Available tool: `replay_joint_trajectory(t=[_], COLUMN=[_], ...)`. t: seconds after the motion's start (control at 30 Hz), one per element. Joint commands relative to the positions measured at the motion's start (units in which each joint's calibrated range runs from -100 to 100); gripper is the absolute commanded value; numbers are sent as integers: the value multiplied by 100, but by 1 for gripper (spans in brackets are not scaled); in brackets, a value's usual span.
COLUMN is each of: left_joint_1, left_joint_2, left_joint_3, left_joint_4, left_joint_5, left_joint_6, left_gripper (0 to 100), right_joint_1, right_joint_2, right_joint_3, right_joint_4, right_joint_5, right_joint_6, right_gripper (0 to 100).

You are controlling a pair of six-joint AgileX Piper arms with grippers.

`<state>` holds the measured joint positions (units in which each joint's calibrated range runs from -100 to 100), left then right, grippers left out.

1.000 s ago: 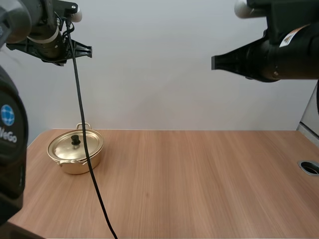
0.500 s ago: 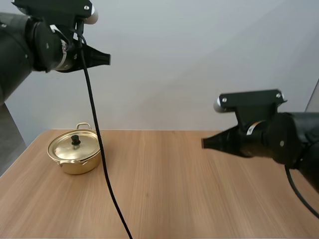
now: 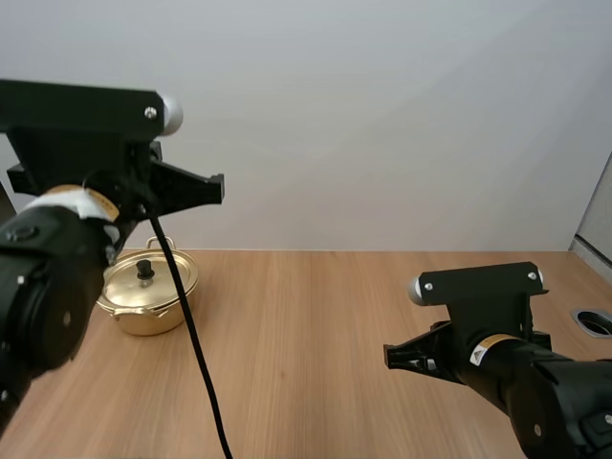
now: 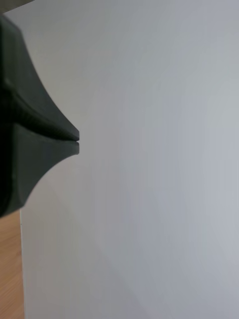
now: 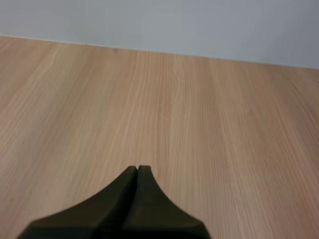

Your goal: Open the pot, put the car inside, and close it

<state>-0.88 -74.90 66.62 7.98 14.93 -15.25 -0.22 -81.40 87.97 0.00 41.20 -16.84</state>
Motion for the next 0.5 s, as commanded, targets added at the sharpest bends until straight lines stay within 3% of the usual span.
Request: replay_joint_trajectory(t=[0.0,0.23,0.47], left_joint_1=[-4,-4,-4], left_joint_2=[-1089,-1833,-2250], left_joint_3=[2611,3338,3338], left_joint_4=[4,-161,-182], left_joint_5=[-400,-402,52], left_joint_6=[1,1,-106], left_gripper=[0,0,0], right_joint_1=[4,4,4], right_joint_2=[-50,-371,-853], right_joint_3=[210,652,1058], right_joint_4=[90,139,139], right_joint_5=[-869,-1165,-1392], right_joint_6=[1,1,1], right_gripper=[0,0,0])
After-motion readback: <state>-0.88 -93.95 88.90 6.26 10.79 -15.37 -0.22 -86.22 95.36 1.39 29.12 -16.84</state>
